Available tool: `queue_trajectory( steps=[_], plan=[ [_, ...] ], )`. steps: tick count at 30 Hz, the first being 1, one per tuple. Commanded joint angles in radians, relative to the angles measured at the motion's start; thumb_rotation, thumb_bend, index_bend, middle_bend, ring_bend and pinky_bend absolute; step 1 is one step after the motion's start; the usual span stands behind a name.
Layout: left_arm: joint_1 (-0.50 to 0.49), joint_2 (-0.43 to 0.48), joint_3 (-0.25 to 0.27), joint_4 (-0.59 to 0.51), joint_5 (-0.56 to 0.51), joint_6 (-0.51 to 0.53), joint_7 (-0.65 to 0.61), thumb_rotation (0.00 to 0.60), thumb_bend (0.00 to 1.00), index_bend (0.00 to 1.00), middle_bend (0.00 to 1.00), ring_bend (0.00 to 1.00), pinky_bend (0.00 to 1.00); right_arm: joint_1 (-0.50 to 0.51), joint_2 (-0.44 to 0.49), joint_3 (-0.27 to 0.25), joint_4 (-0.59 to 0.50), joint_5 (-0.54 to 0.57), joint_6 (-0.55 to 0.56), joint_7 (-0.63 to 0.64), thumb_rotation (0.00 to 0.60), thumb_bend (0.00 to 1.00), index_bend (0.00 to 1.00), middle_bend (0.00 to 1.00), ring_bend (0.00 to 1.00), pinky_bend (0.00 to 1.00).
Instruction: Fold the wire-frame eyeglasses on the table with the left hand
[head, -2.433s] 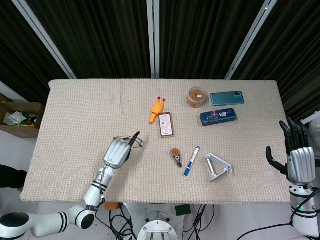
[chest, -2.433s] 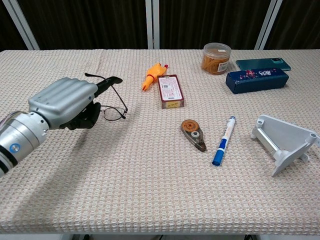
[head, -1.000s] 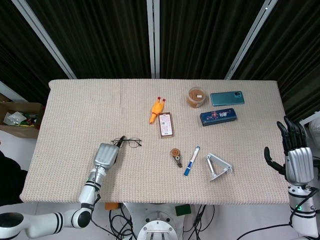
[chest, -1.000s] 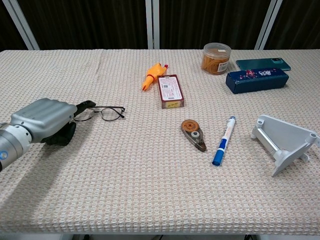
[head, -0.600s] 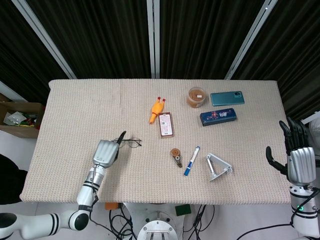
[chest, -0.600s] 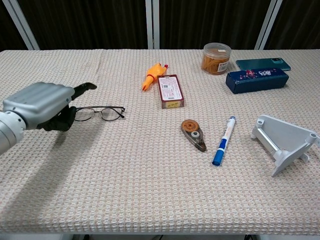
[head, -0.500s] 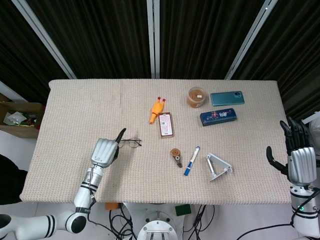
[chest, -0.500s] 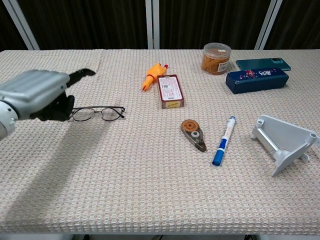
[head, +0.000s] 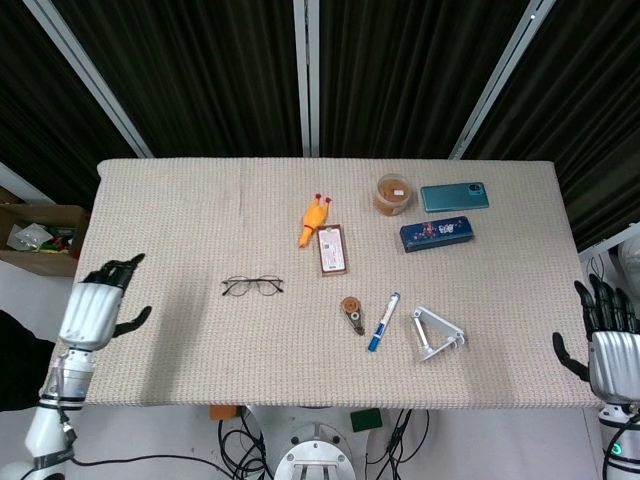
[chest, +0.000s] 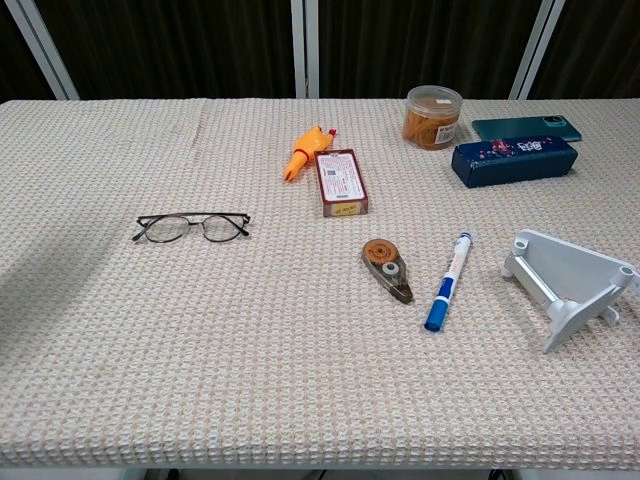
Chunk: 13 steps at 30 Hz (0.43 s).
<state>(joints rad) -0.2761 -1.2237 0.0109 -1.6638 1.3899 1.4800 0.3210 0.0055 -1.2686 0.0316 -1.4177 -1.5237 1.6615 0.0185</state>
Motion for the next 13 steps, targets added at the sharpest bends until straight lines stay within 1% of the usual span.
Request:
queue_trajectory(
  steps=[1, 3, 7, 9, 13],
  plan=[
    [0.139, 0.034, 0.094, 0.116, 0.086, 0.097, -0.170, 0.137, 0.10, 0.10, 0.00, 0.01, 0.21, -0.037, 0.004, -0.037, 0.006, 0.033, -0.036, -0.041, 0.581, 0.36, 0.00, 0.00, 0.00, 0.00],
    [0.168, 0.029, 0.106, 0.171, 0.112, 0.128, -0.209, 0.076, 0.09, 0.10, 0.00, 0.01, 0.19, -0.050, 0.007, -0.048, -0.002, 0.040, -0.043, -0.052, 0.580, 0.35, 0.00, 0.00, 0.00, 0.00],
    [0.193, 0.040, 0.119, 0.194, 0.152, 0.150, -0.223, 0.028, 0.07, 0.10, 0.00, 0.01, 0.18, -0.061, 0.012, -0.050, -0.008, 0.027, -0.035, -0.050, 0.577, 0.35, 0.00, 0.00, 0.00, 0.00],
    [0.201, 0.042, 0.117, 0.192, 0.173, 0.166, -0.214, 0.020, 0.07, 0.10, 0.00, 0.00, 0.18, -0.063, 0.012, -0.050, -0.009, 0.018, -0.031, -0.046, 0.577, 0.35, 0.00, 0.00, 0.00, 0.00],
    [0.215, 0.040, 0.109, 0.183, 0.195, 0.184, -0.220, 0.022, 0.07, 0.10, 0.00, 0.00, 0.17, -0.064, 0.009, -0.046, -0.012, 0.004, -0.027, -0.045, 0.576, 0.35, 0.00, 0.00, 0.00, 0.00]
  ],
)
